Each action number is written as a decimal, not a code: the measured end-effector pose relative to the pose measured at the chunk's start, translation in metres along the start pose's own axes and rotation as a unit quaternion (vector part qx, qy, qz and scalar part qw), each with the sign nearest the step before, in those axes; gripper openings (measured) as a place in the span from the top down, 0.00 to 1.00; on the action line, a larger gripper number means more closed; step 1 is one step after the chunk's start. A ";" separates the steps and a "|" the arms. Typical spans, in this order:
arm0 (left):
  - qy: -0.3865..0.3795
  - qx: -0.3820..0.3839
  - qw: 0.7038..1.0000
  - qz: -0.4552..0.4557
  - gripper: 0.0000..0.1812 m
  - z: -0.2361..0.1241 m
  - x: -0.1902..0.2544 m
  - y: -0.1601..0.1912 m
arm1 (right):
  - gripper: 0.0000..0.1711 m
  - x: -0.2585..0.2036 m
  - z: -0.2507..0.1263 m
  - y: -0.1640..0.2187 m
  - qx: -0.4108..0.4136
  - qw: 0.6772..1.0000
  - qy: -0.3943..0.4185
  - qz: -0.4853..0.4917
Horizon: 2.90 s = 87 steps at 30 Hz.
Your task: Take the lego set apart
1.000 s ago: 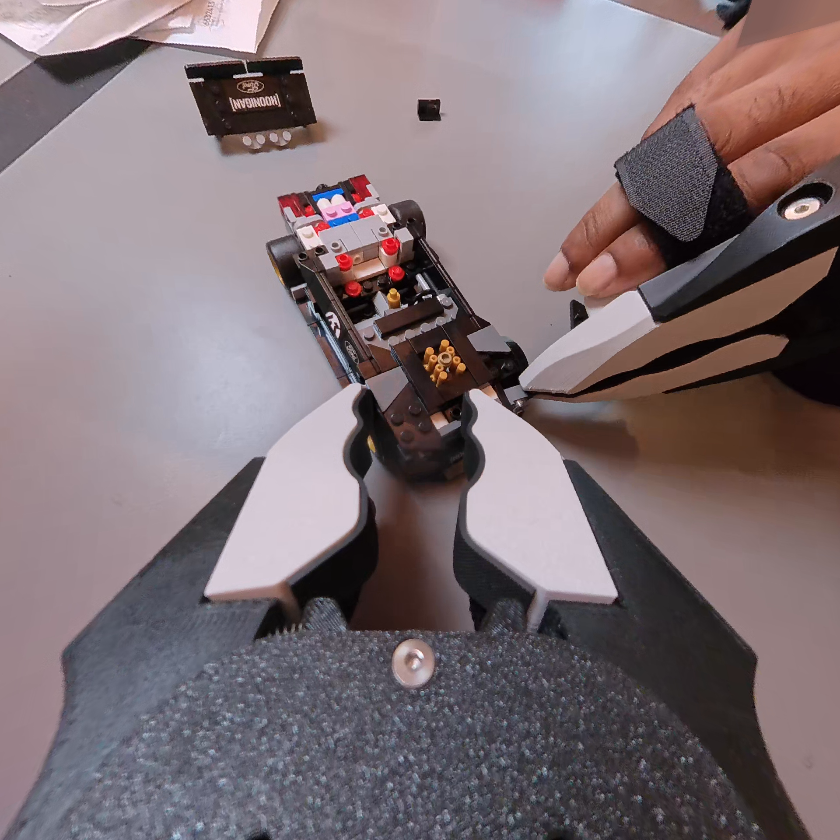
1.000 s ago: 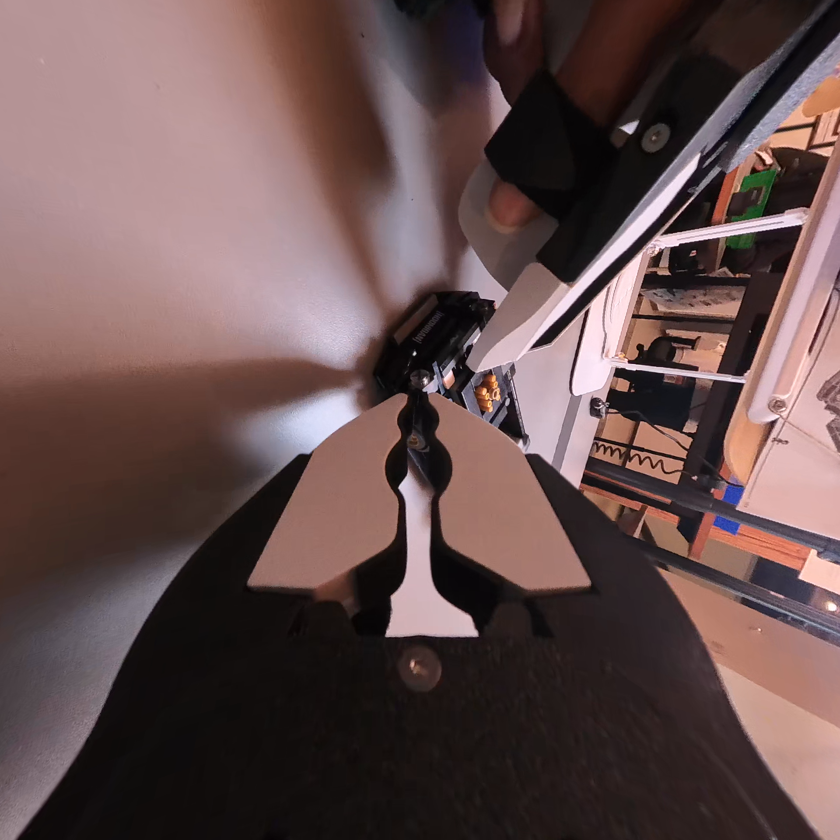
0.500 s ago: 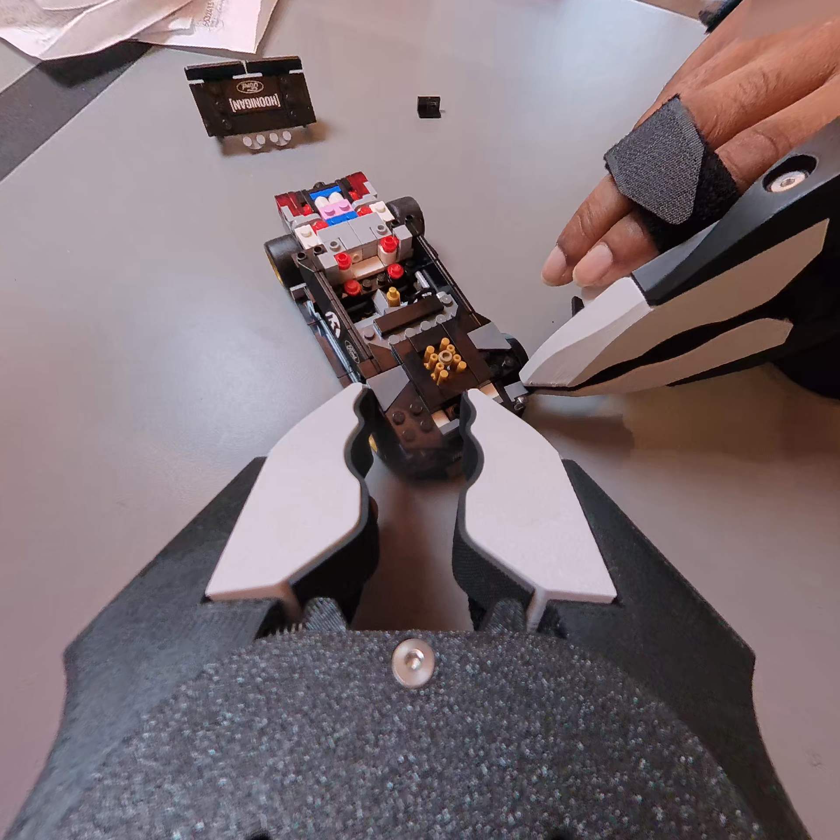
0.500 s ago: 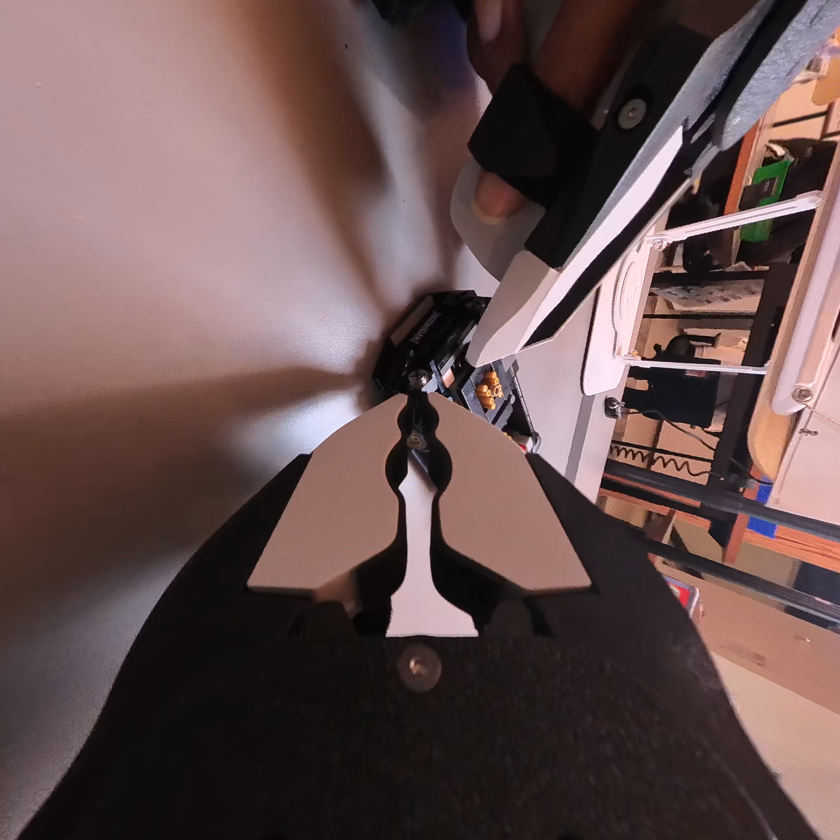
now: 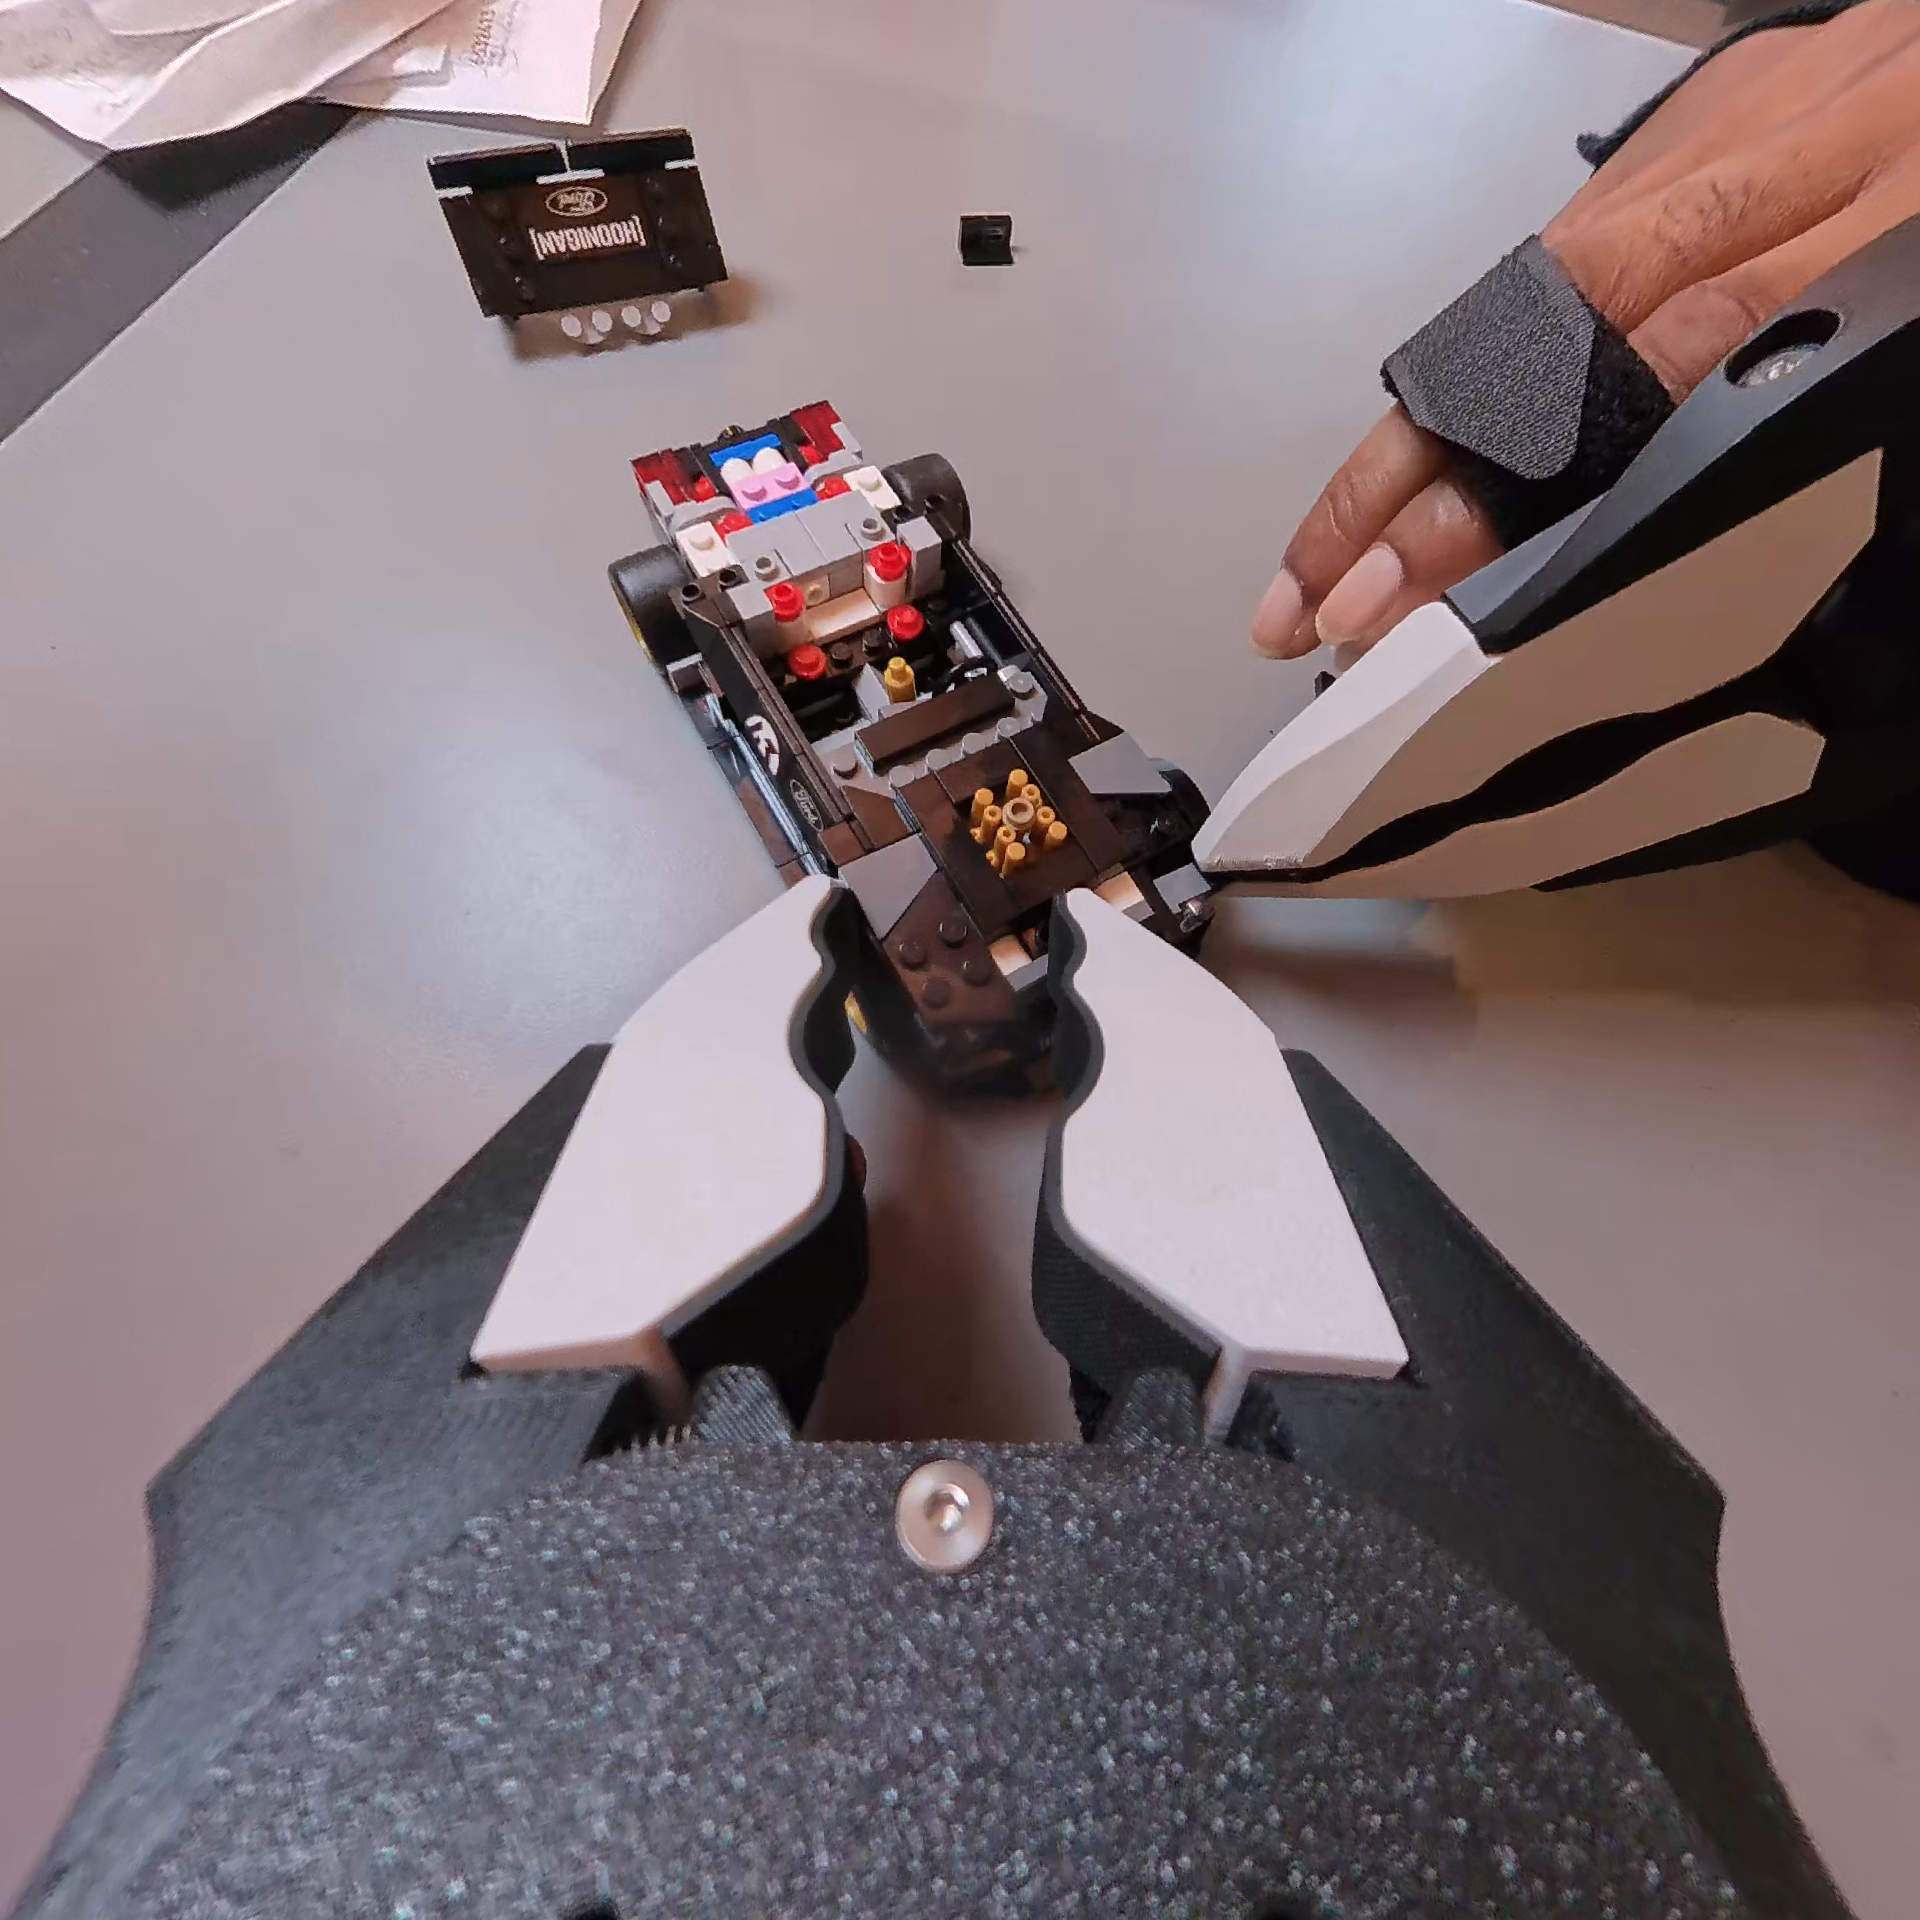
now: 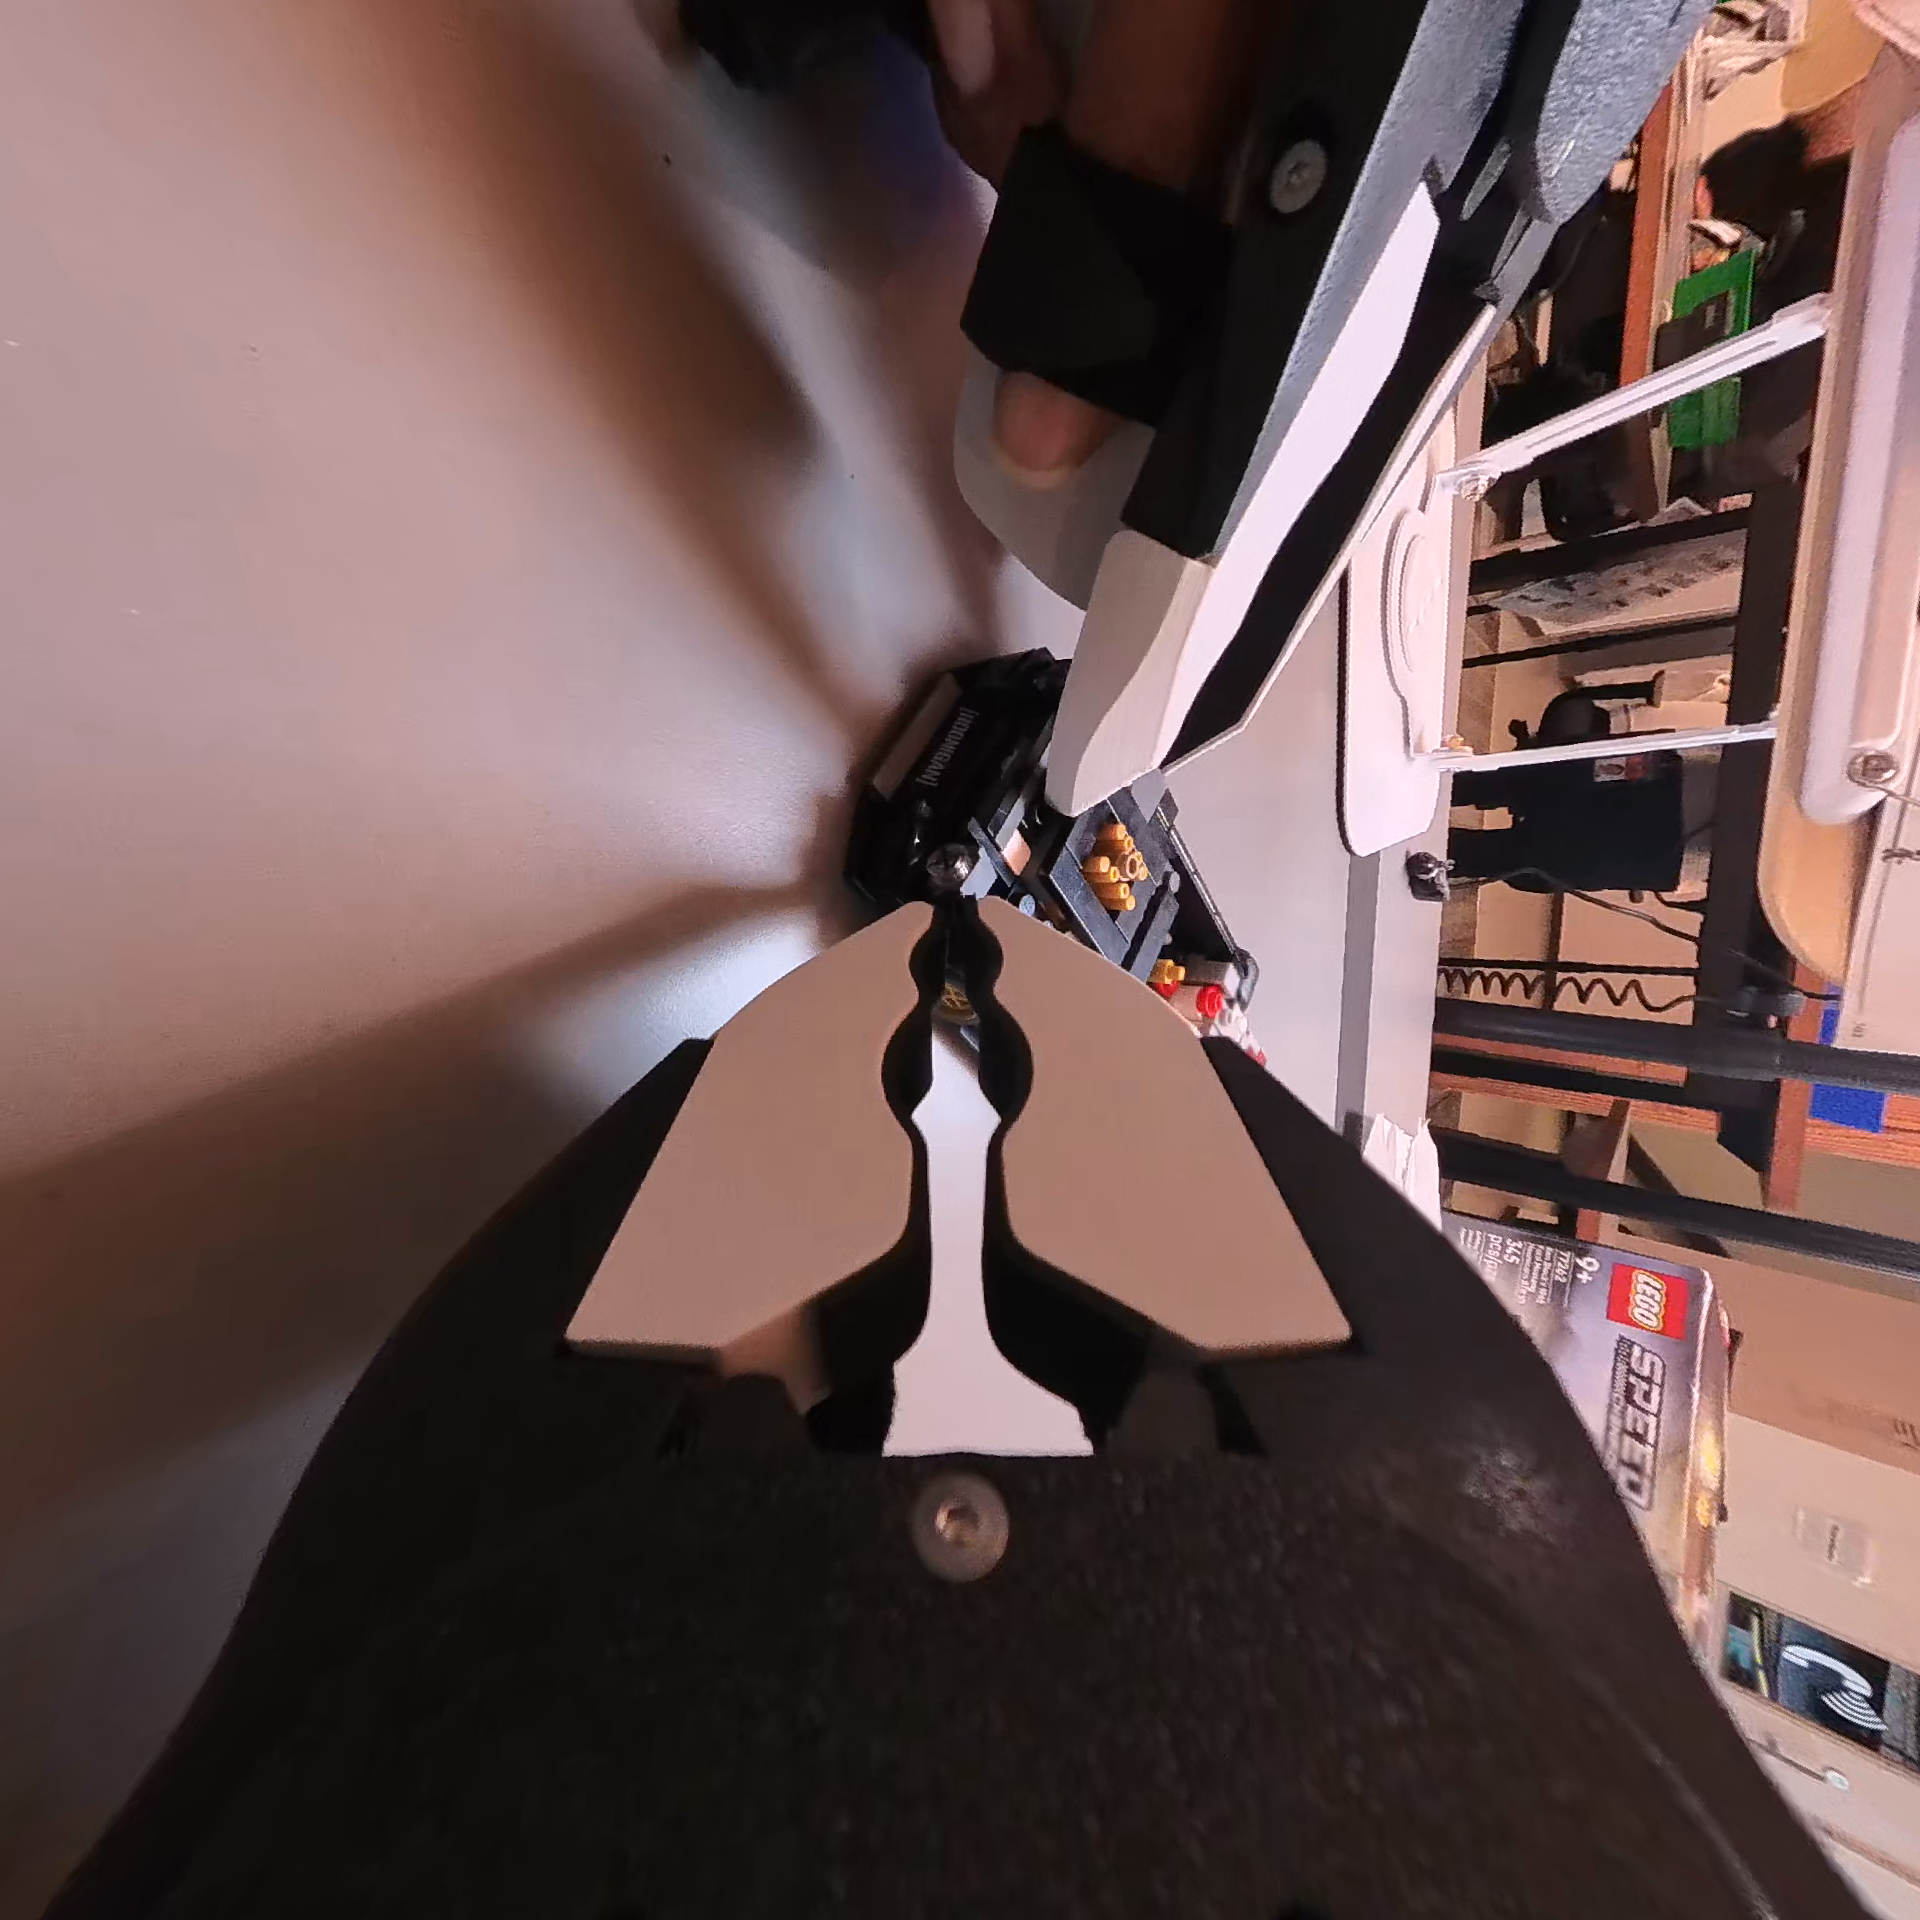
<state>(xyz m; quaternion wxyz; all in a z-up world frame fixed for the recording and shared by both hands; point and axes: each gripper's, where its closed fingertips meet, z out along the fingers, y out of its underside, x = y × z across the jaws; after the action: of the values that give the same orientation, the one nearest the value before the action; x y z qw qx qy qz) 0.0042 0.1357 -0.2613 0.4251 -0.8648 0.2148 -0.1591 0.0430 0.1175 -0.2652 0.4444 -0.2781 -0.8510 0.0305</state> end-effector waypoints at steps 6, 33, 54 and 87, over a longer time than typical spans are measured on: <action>0.000 0.001 1.000 0.000 0.80 0.000 0.000 0.000 | 0.98 0.000 0.000 0.000 0.001 1.000 -0.002 0.001; -0.007 0.050 0.999 0.001 0.78 -0.011 0.000 -0.014 | 0.80 0.059 -0.032 -0.001 0.130 0.941 0.077 0.302; 0.011 0.027 0.999 -0.016 0.65 0.000 0.009 0.003 | 0.88 0.030 -0.008 0.016 0.119 0.900 -0.029 0.419; 0.001 0.038 0.999 -0.021 0.69 -0.006 0.006 0.004 | 0.97 0.050 -0.013 0.024 0.047 0.866 -0.048 0.496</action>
<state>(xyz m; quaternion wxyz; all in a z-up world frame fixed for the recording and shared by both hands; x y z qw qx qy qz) 0.0058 0.1262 -0.2602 0.4545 -0.8519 0.1911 -0.1767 0.0411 0.1603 -0.2278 0.3416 -0.6405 -0.6190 0.2998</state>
